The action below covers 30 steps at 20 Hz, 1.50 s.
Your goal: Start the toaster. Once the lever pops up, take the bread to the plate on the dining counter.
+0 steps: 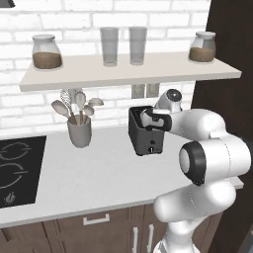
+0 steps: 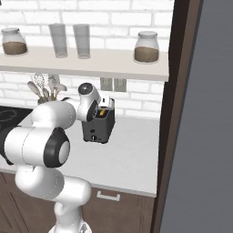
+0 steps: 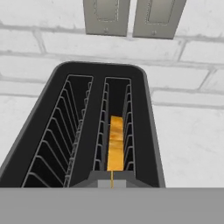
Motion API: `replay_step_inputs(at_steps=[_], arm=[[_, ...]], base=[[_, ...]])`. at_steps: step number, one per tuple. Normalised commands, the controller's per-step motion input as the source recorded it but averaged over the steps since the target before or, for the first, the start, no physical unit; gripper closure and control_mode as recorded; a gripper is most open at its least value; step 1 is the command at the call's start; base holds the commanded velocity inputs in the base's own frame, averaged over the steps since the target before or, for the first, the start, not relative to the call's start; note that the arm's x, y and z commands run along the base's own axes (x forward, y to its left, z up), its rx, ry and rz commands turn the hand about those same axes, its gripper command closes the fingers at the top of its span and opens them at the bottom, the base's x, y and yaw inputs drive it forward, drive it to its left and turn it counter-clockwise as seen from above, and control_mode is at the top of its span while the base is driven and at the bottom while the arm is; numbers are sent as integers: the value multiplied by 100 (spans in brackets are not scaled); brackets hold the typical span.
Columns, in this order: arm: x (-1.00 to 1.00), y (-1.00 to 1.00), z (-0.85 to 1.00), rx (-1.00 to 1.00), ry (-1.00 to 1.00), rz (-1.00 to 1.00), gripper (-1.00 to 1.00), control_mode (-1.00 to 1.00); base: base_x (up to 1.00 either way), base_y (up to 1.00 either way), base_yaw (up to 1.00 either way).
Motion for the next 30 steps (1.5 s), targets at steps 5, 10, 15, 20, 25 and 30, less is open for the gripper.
replay_step_inputs(at_steps=[5, 10, 15, 20, 25, 30], arm=[[1, 0, -1, 0, 0, 2, -100, -100], [0, 0, -4, 0, 0, 0, -100, -100], [2, 0, -4, 0, 0, 0, -100, -100], [1, 0, 0, 0, 0, 0, -100, -100], [0, 0, 0, 0, 0, 0, -100, -100], [0, 0, 0, 0, 0, 0, -100, -100]], base=[[0, 0, 0], [0, 0, 0], [0, 0, 0], [0, 0, 0], [0, 0, 0], [0, 0, 0]])
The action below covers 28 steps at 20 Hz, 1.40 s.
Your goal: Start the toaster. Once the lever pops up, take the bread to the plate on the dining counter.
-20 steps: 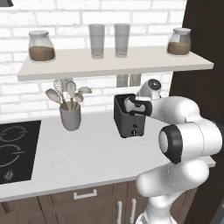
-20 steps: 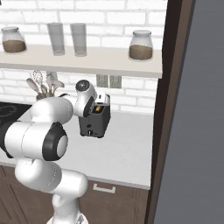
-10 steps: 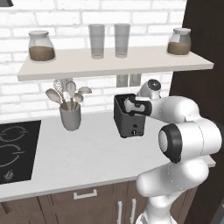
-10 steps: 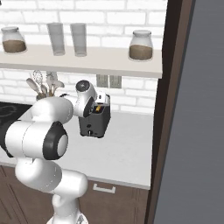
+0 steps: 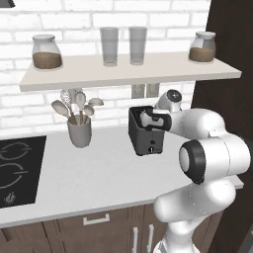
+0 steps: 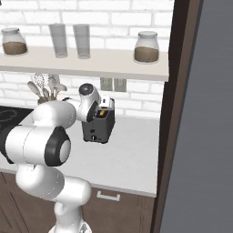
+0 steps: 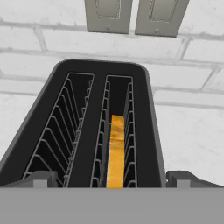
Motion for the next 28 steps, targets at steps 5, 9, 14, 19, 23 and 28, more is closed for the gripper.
replay_step_inputs(at_steps=[5, 9, 14, 19, 23, 28], arm=[[0, 0, 0, 0, 0, 0, -100, -100], [0, 0, 0, 0, 0, 0, -100, -100], [0, 0, 0, 0, 0, 0, -100, -100], [0, 0, 0, 0, 0, 0, -100, -100], [0, 0, 0, 0, 0, 0, -100, -100], [0, 0, 0, 0, 0, 0, -100, -100]], base=[[0, 0, 0], [0, 0, 0], [0, 0, 0], [0, 0, 0], [0, 0, 0], [0, 0, 0]])
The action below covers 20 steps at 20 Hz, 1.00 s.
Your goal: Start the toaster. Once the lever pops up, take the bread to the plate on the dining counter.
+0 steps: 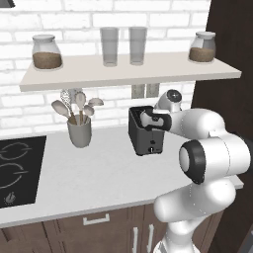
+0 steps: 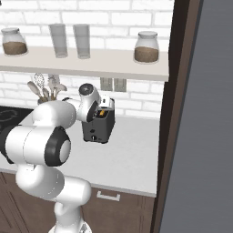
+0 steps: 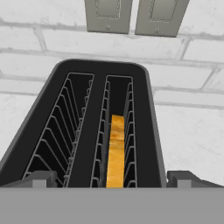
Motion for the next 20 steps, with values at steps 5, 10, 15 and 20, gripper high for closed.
replay_step_inputs(at_steps=[5, 10, 15, 20], arm=[[0, 0, 0, 0, 0, 0, -100, -100], [0, 0, 0, 0, 0, 0, -100, -100], [0, 0, 0, 0, 0, 0, -100, -100], [0, 0, 0, 0, 0, 0, -100, -100]], base=[[0, 0, 0], [0, 0, 0], [0, 0, 0], [0, 0, 0]])
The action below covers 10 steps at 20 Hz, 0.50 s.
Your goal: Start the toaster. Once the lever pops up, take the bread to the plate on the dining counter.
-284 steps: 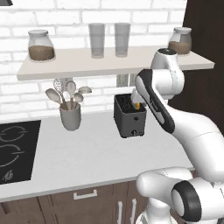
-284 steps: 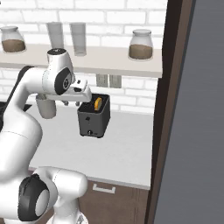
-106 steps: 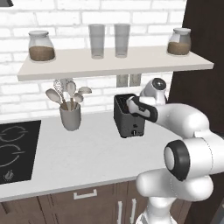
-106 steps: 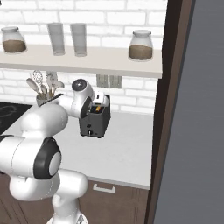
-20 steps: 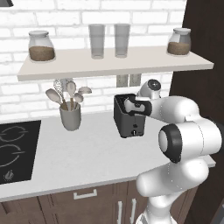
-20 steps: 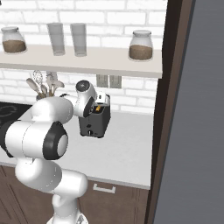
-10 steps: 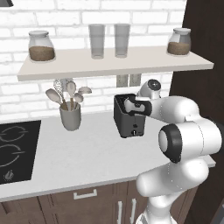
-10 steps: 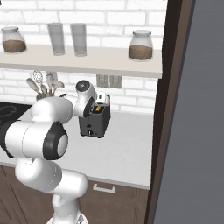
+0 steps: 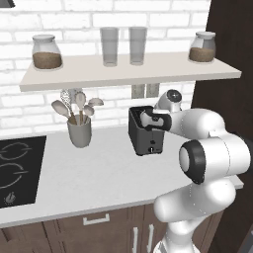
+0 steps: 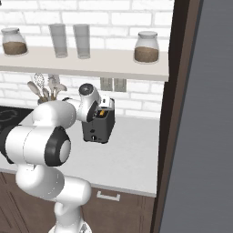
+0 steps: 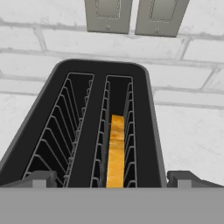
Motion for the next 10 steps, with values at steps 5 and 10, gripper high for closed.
replay_step_inputs(at_steps=[5, 10], arm=[[0, 0, 0, 0, 0, 0, -100, -100], [0, 0, 0, 0, 0, 0, -100, -100]], base=[[0, 0, 0], [0, 0, 0]])
